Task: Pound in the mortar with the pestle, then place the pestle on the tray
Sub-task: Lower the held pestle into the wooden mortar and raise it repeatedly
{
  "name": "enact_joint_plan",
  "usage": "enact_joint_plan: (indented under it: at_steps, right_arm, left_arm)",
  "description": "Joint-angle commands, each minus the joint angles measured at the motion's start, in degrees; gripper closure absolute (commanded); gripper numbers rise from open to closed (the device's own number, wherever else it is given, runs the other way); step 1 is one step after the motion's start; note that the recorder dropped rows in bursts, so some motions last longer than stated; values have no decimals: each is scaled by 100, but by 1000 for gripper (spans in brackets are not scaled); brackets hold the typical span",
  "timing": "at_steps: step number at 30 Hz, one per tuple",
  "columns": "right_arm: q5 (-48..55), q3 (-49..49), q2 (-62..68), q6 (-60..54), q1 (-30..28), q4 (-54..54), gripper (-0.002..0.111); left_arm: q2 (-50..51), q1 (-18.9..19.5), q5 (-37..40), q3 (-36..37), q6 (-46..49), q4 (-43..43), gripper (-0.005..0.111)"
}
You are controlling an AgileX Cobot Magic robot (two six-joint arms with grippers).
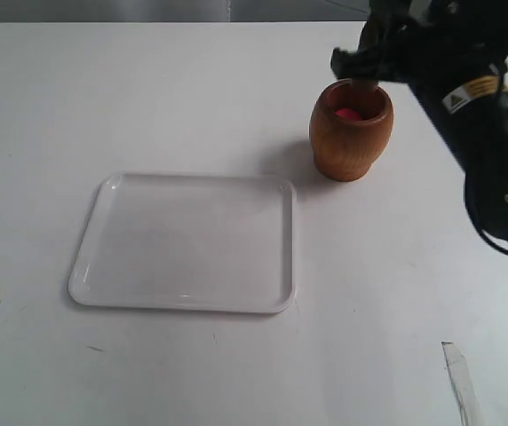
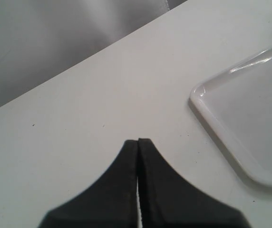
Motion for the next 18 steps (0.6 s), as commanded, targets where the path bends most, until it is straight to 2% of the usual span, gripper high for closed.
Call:
enact_joint_plan:
  at_steps: [1,6,12,18]
  right_arm:
    - [200,28,-736,-95,-2,3,108]
    - [419,28,-354,-95,-2,3,108]
    - [419,28,1027,251,-2,-55,108]
    - [73,28,1660,186,-2,-11,108]
  left_arm:
    - [-7,-44,-17,3,-47,-42,107]
    - [-7,-44,-17,3,-47,-42,107]
    - [-7,-44,-17,3,-47,-42,107]
    - [-7,-44,-17,3,-47,-42,107]
